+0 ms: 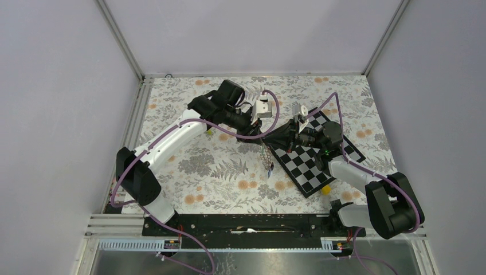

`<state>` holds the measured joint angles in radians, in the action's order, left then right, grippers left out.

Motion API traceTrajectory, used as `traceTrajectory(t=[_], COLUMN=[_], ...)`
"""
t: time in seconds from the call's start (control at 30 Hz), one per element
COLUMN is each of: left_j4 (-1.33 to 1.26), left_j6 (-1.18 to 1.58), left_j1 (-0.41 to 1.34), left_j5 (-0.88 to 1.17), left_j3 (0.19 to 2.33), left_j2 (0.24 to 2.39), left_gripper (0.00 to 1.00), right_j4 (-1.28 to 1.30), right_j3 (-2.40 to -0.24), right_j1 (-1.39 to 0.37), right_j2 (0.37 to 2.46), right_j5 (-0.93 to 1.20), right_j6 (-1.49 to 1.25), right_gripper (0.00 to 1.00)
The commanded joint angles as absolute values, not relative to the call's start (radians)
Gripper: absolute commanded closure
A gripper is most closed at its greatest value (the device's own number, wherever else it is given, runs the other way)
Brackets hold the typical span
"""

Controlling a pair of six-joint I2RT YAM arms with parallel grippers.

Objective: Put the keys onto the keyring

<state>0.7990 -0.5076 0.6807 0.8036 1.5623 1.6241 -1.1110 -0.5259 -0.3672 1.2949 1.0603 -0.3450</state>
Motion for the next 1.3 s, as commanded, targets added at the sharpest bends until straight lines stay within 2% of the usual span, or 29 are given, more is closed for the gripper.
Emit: traceTrajectory(t=[0.0,0.2,0.3,0.5,0.73,0.87,1.07,1.27], left_j4=[0.776,0.776,0.776,0.828,1.023,1.079,1.137,1.14], left_j6=[-0.52,-0.52,-0.521,-0.557,-0.627,-0.632,-0.623,-0.612], left_j1=[0.683,0.682,0.684,0.687,0.752,0.778,0.826,0.858], left_j5=[0.831,0.831,0.826,0.759,0.51,0.42,0.322,0.31], left_j3=[1.56,1.56,1.558,1.575,1.694,1.748,1.837,1.872], left_j2=[1.631,1.632,1.627,1.612,1.654,1.668,1.711,1.728], left_gripper=[0.8,0.89,1.0,1.0,1.0,1.0,1.0,1.0], right_j4=[-1.175,-1.175,-1.176,-1.162,-1.107,-1.098,-1.088,-1.087], right_j3=[-0.564,-0.564,-0.564,-0.556,-0.549,-0.548,-0.55,-0.549], right_j1=[-0.365,-0.366,-0.365,-0.363,-0.363,-0.364,-0.365,-0.384], right_j2=[1.263,1.262,1.26,1.257,1.263,1.265,1.273,1.293], right_j5=[1.069,1.068,1.066,1.058,1.063,1.066,1.083,1.094], right_j6=[-0.331,-0.331,-0.33,-0.298,-0.207,-0.189,-0.19,-0.192], right_gripper=[1.0,1.0,1.0,0.99,0.73,0.66,0.62,0.61])
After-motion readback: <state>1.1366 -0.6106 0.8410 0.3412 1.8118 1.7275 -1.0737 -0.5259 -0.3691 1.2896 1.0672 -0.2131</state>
